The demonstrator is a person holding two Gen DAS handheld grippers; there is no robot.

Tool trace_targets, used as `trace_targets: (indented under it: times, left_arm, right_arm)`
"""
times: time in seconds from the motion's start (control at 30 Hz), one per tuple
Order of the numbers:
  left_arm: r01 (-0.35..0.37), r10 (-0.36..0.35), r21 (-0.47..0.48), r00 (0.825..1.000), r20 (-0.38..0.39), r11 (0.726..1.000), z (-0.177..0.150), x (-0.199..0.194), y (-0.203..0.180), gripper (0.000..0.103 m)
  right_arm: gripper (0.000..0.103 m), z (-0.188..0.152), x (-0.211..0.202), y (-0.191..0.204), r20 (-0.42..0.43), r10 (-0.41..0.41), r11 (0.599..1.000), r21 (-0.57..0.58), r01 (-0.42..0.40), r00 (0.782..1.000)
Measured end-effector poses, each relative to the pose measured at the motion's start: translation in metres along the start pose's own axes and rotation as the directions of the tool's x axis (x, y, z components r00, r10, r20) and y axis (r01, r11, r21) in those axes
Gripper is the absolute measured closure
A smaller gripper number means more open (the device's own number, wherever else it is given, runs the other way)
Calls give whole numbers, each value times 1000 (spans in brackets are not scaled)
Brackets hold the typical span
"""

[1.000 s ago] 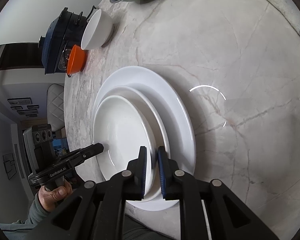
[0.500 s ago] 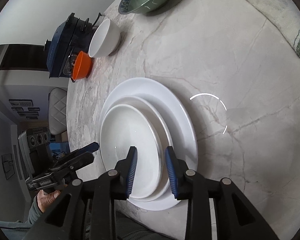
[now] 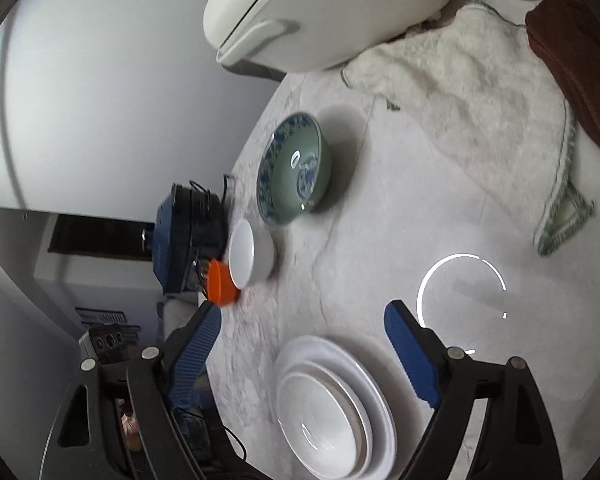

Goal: Organize plates and bowls
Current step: 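Move both tools to the blue-and-green patterned bowl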

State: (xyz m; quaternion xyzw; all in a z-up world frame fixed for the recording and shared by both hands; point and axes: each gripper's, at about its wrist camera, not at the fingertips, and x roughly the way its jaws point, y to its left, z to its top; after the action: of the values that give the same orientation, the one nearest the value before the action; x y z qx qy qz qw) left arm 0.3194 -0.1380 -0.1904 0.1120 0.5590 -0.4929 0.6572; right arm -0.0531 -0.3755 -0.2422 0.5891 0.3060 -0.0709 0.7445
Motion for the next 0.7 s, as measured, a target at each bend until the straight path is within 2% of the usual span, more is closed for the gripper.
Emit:
trace_targets:
  times: [0.07, 0.2, 0.27, 0.33, 0.53, 0.6, 0.67, 0.7]
  left_arm:
    - [-21, 21, -16, 1000, -21, 1000, 38, 9, 8, 1]
    - [-7, 6, -26, 998, -57, 1000, 110, 39, 19, 2]
    - [3, -4, -4, 993, -114, 1000, 133, 63, 16, 2]
    - [-15, 18, 20, 990, -140, 1000, 154, 85, 14, 2]
    - [-14, 30, 75, 976, -216, 997, 184, 139, 10, 3]
    - [-10, 28, 83, 974, -226, 997, 187, 153, 12, 8]
    - [-6, 29, 93, 969, -245, 996, 189, 166, 13, 17]
    - [-8, 32, 94, 966, -256, 996, 189, 172, 14, 17]
  right_arm:
    - [16, 22, 4, 2, 25, 7, 1000, 10, -8, 1000]
    - [17, 61, 25, 6, 54, 31, 999, 37, -33, 998]
    - [18, 75, 39, 8, 50, 29, 999, 43, -31, 998]
    - [19, 86, 54, 7, 29, 19, 999, 48, -21, 999]
    - [23, 101, 86, -3, -12, -11, 997, 81, 12, 1000]
    - [27, 102, 94, -4, -23, -12, 997, 79, 13, 1000]
    - [28, 103, 98, -5, -32, -9, 996, 85, 11, 999]
    - [29, 104, 100, -6, -33, -7, 996, 88, 10, 999]
